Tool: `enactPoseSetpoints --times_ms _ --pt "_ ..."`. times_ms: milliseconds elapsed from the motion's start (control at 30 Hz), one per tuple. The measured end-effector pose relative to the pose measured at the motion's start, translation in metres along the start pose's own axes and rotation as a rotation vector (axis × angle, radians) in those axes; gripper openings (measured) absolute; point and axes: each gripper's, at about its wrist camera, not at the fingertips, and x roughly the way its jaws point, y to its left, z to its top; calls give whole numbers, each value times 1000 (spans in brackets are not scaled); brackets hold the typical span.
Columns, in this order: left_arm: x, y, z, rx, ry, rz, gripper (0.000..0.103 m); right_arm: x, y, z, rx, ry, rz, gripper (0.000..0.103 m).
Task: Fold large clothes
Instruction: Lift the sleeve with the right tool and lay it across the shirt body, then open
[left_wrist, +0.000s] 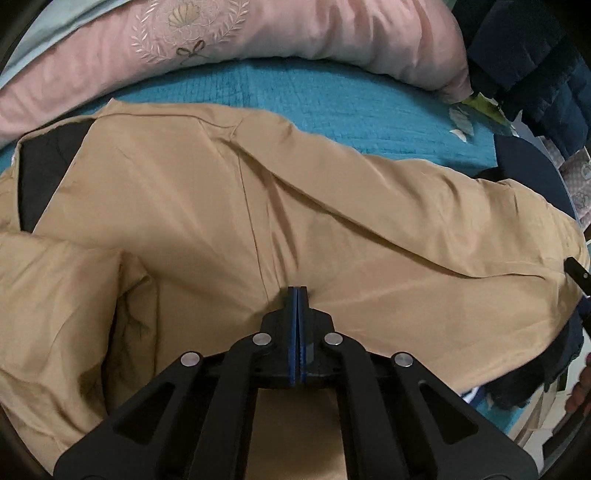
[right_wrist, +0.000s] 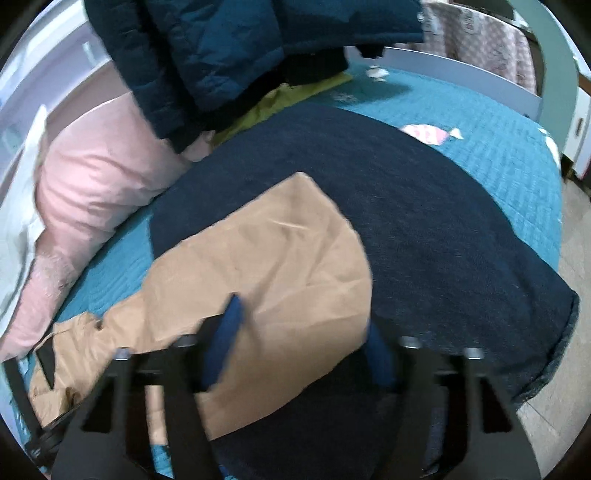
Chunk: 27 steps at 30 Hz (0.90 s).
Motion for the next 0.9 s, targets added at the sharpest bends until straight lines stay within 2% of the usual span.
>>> enactPoseSetpoints --times_ms 67,100,133,300,500,633,733,900 --pt "1 -1 1 9 -2 6 1 -6 4 2 -1 -20 26 30" --pt "1 0 1 9 -2 5 1 -8 5 3 1 -27 36 20" --pt "1 0 1 7 -1 3 1 -13 7 5 10 -40 61 16" --pt "3 1 0 10 -1 0 1 -40 31 17 4 -87 175 12" --pt "4 5 2 -17 4 -21 1 -86 86 25 -100 -158 299 12" --pt "2 7 4 -33 15 -28 1 -111 125 22 -160 -173 380 12" --pt "-10 9 4 -41 16 -35 1 -125 152 17 -207 -174 424 12" --pt "-52 20 5 -37 -43 -47 2 -134 193 5 -276 -159 463 12"
